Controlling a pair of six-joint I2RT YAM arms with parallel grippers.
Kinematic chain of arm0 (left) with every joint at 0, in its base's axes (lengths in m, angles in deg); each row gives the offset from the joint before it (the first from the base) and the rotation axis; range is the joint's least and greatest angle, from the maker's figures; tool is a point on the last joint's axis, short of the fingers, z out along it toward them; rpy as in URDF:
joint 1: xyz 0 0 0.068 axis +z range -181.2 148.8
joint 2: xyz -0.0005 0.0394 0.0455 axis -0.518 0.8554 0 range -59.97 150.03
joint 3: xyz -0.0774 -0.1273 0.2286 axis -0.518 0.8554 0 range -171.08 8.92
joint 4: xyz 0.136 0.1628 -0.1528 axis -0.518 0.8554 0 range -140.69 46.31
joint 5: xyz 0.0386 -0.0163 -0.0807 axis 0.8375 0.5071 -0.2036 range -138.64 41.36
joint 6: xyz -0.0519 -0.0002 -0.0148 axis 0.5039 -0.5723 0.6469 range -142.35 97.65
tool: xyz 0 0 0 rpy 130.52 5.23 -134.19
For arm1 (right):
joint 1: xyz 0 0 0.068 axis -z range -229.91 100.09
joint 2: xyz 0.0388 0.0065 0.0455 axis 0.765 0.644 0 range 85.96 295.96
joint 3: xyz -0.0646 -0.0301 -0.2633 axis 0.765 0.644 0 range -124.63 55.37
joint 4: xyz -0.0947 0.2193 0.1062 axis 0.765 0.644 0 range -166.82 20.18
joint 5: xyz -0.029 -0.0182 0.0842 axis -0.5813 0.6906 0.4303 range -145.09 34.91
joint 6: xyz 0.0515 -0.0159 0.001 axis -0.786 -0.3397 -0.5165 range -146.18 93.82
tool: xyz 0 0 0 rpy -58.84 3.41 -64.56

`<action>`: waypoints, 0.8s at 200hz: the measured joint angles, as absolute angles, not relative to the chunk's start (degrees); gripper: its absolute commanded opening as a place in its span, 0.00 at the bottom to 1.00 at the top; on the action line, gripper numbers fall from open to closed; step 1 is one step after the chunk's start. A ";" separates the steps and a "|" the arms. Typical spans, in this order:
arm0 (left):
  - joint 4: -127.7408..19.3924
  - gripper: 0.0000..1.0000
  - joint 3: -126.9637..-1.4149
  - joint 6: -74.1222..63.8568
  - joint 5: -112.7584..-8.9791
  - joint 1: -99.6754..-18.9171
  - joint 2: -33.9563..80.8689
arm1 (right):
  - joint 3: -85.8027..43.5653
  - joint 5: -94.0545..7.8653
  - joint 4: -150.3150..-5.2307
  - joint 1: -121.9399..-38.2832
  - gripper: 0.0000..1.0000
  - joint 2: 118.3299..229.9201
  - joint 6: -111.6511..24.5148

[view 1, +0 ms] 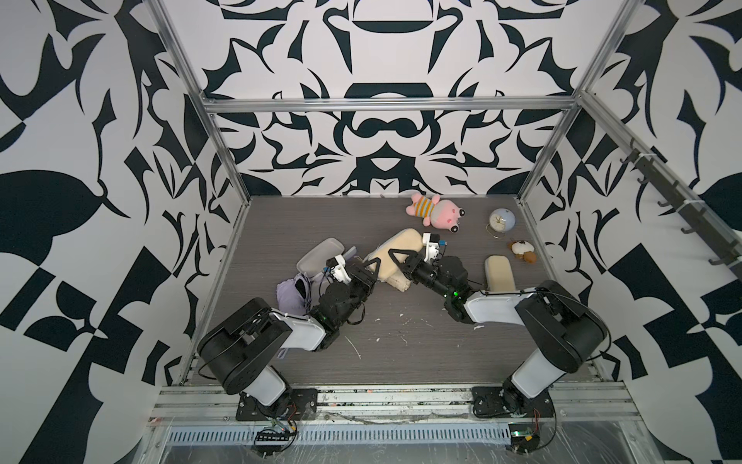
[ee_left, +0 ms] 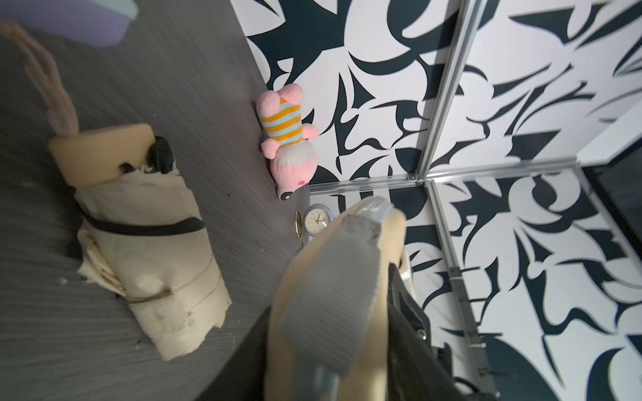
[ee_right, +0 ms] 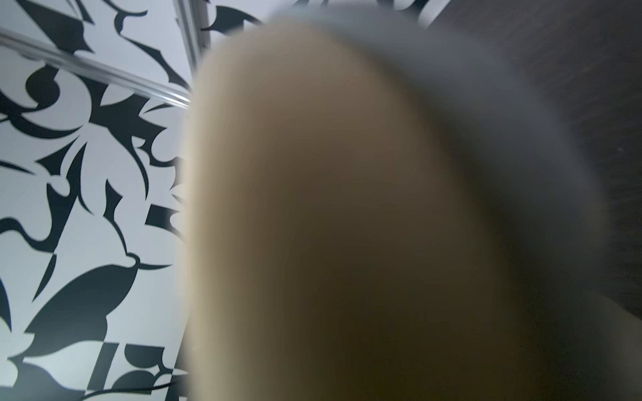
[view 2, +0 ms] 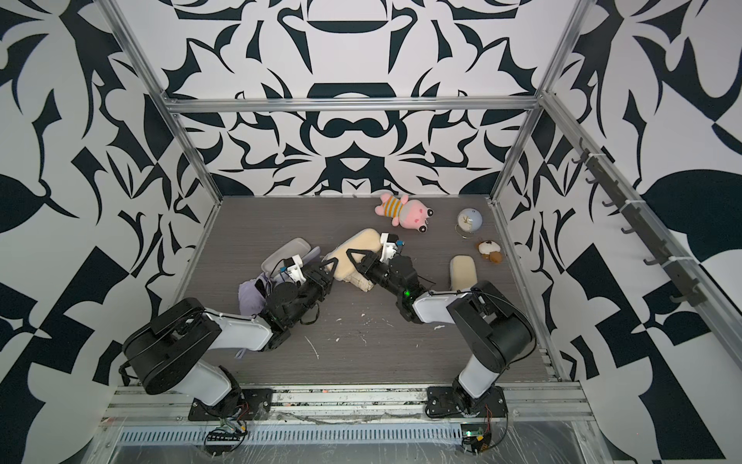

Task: Put umbrellas into zippered umbrella sleeves
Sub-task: Adjust the umbrella sleeve.

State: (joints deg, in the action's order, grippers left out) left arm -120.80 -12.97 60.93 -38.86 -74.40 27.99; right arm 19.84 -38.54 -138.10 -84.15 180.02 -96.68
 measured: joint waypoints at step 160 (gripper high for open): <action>-62.99 0.71 -36.47 30.99 -90.33 -54.62 19.60 | -1.40 -0.44 -76.20 -84.34 0.18 177.03 -58.63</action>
State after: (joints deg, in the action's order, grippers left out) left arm -62.99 -36.47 30.99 -90.33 -54.62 19.60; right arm -1.40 -0.44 -76.20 -84.34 177.03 -58.63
